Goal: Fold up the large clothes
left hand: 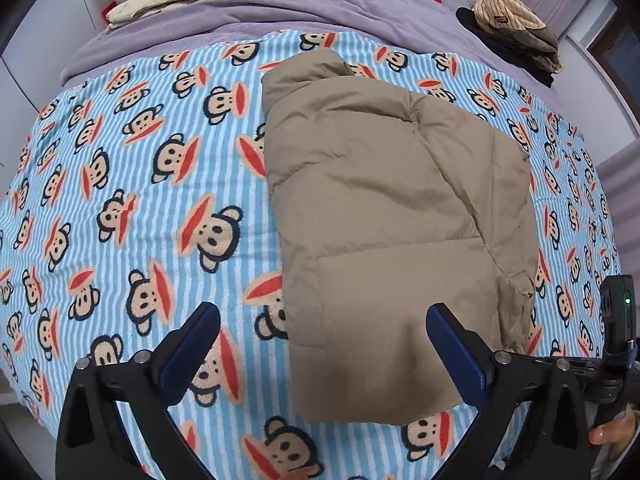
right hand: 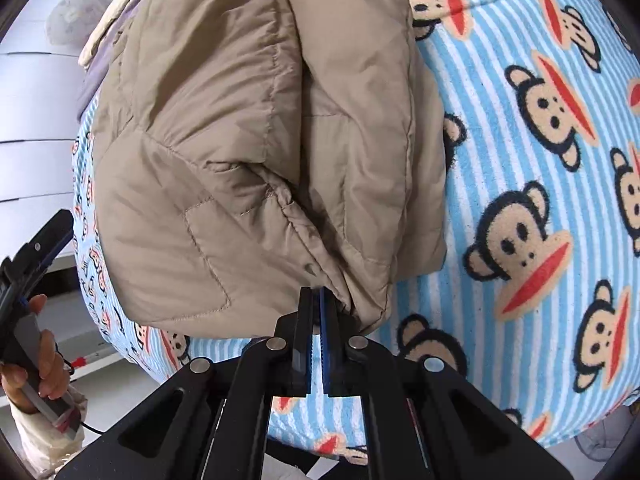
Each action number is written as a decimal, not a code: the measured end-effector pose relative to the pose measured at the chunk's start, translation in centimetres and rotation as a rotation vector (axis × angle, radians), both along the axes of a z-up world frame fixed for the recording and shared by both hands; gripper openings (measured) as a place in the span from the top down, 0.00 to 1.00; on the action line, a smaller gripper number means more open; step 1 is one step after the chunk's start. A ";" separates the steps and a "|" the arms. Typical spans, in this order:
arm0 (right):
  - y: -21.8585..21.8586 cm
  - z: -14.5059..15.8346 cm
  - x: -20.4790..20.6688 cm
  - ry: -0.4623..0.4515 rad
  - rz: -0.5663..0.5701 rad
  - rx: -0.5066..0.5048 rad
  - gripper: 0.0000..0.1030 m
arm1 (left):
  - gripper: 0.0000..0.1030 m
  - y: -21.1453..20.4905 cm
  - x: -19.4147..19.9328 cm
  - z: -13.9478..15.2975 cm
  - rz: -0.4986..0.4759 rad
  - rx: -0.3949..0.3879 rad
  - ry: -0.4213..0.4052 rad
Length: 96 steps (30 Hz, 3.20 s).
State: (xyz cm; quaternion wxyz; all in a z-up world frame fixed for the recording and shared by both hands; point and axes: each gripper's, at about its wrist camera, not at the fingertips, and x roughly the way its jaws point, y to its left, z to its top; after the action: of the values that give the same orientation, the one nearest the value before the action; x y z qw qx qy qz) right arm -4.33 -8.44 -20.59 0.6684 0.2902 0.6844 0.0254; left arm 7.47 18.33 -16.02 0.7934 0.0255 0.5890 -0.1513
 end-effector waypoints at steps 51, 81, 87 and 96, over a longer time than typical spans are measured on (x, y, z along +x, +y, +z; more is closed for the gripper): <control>2.2 19.9 -2.9 -0.468 -0.054 -0.467 0.00 | 0.00 -1.7 -10.1 15.4 0.113 0.013 -0.300; 3.5 22.6 -4.2 -0.538 -0.030 -0.489 0.00 | 0.00 0.2 -12.2 17.5 0.171 0.015 -0.354; 3.6 22.6 -4.2 -0.537 -0.030 -0.487 0.00 | 0.00 0.4 -12.5 17.5 0.169 0.019 -0.350; 4.1 22.7 -4.6 -0.536 -0.036 -0.488 0.00 | 0.00 0.3 -12.6 17.5 0.171 0.019 -0.352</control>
State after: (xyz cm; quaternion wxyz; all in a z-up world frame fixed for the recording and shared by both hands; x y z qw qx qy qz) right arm -8.89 -4.31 2.09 0.8739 0.1173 0.4657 -0.0752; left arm -5.10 18.63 1.46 0.8938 0.0092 0.4427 -0.0710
